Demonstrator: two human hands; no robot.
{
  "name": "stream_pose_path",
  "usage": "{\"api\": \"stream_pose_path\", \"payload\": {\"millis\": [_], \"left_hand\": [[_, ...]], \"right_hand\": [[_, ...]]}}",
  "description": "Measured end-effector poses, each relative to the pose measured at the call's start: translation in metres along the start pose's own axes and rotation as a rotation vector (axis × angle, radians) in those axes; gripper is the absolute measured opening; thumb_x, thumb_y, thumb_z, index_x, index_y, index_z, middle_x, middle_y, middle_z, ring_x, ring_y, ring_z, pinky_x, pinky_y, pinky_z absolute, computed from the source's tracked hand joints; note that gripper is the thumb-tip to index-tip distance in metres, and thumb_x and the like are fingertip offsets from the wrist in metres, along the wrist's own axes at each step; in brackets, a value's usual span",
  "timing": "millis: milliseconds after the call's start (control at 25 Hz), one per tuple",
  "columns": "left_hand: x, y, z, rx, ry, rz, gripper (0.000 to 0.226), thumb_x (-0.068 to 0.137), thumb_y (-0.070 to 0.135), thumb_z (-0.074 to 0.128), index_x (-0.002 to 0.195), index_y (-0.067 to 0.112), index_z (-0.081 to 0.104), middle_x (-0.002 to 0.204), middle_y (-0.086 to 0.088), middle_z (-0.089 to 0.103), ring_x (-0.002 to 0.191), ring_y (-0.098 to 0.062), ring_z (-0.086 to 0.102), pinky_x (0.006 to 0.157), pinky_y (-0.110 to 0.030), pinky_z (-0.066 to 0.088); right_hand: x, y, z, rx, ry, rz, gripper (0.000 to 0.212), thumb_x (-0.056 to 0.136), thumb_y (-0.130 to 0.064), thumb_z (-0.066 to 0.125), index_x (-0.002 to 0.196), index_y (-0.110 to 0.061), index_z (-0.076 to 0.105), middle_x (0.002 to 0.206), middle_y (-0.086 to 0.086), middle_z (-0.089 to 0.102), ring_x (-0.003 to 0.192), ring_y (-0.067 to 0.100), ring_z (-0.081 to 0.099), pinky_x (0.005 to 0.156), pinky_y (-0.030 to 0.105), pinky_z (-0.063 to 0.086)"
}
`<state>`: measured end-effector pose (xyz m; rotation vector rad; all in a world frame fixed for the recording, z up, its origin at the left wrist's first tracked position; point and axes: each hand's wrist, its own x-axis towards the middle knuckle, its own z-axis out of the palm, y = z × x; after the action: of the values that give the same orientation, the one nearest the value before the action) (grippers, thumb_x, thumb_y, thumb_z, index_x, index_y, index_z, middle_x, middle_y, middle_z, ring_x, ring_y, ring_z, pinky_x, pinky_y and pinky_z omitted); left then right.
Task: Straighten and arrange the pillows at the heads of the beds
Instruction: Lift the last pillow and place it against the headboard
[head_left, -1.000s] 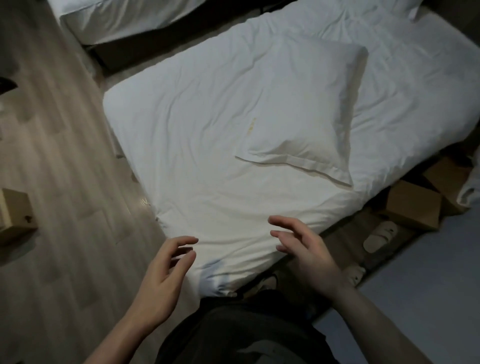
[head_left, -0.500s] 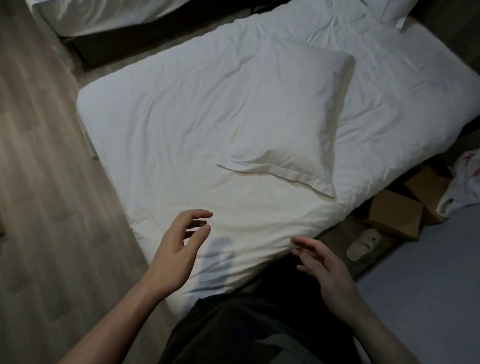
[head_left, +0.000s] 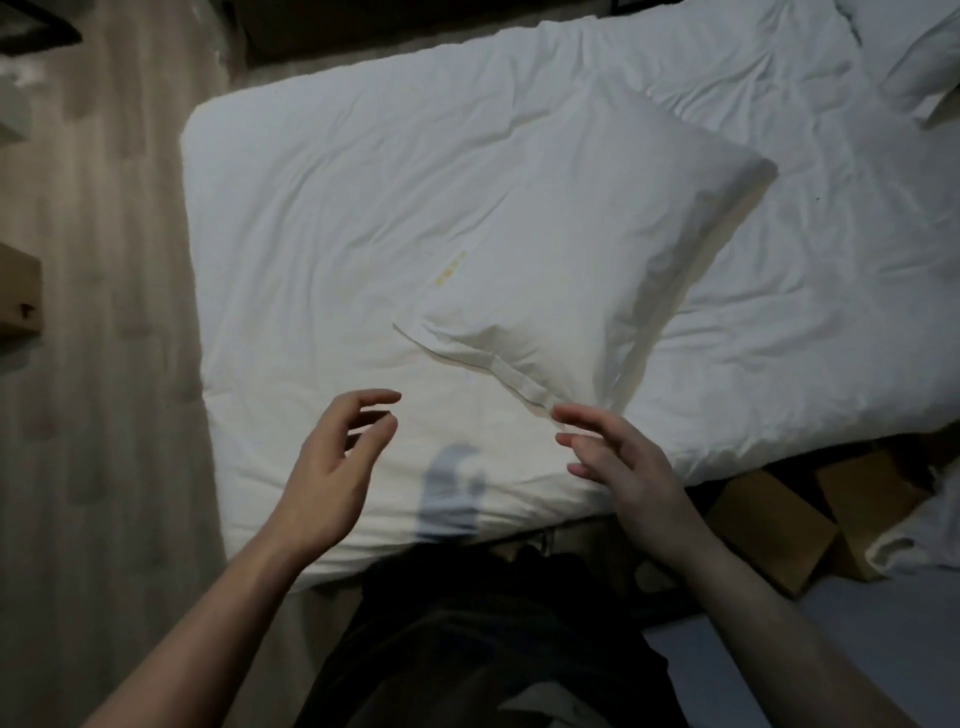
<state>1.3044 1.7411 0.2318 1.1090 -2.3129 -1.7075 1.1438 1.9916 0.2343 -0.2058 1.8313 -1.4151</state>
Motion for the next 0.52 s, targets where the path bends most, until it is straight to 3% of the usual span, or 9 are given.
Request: {"api": "stream_pose_path", "payload": {"millis": [80, 200, 360, 520], "left_hand": [[-0.01, 0.004, 0.02, 0.035, -0.007, 0.008, 0.02, 0.104, 0.026, 0.058, 0.123, 0.027, 0.065, 0.129, 0.011, 0.065, 0.119, -0.003, 0.062, 0.093, -0.014, 0.046], [-0.024, -0.001, 0.03, 0.037, 0.023, -0.081, 0.021, 0.104, 0.027, 0.058, 0.123, 0.028, 0.065, 0.13, 0.011, 0.064, 0.12, -0.003, 0.061, 0.093, -0.021, 0.045], [-0.02, -0.006, 0.037, 0.025, 0.037, -0.151, 0.021, 0.104, 0.027, 0.058, 0.123, 0.029, 0.066, 0.13, 0.012, 0.064, 0.119, 0.001, 0.059, 0.091, -0.018, 0.044], [0.022, -0.012, 0.04, 0.01, -0.001, -0.166, 0.02, 0.103, 0.03, 0.059, 0.122, 0.032, 0.066, 0.128, 0.014, 0.064, 0.114, 0.006, 0.059, 0.087, -0.016, 0.044]], "right_hand": [[0.01, -0.007, -0.026, -0.011, -0.02, 0.002, 0.037, 0.09, -0.037, 0.058, 0.124, -0.032, 0.071, 0.12, -0.015, 0.074, 0.117, 0.01, 0.067, 0.107, 0.044, 0.054], [0.019, -0.007, -0.038, 0.012, -0.041, 0.024, 0.036, 0.088, -0.038, 0.059, 0.122, -0.032, 0.071, 0.117, -0.013, 0.075, 0.115, 0.01, 0.069, 0.108, 0.044, 0.054], [0.024, 0.013, -0.031, -0.035, -0.103, 0.095, 0.035, 0.09, -0.04, 0.062, 0.124, -0.037, 0.07, 0.129, -0.021, 0.07, 0.121, 0.003, 0.065, 0.112, 0.048, 0.05], [0.025, 0.04, -0.039, -0.059, -0.031, 0.195, 0.027, 0.101, -0.024, 0.066, 0.12, -0.042, 0.073, 0.127, -0.02, 0.071, 0.119, 0.003, 0.065, 0.113, 0.051, 0.048]]}}
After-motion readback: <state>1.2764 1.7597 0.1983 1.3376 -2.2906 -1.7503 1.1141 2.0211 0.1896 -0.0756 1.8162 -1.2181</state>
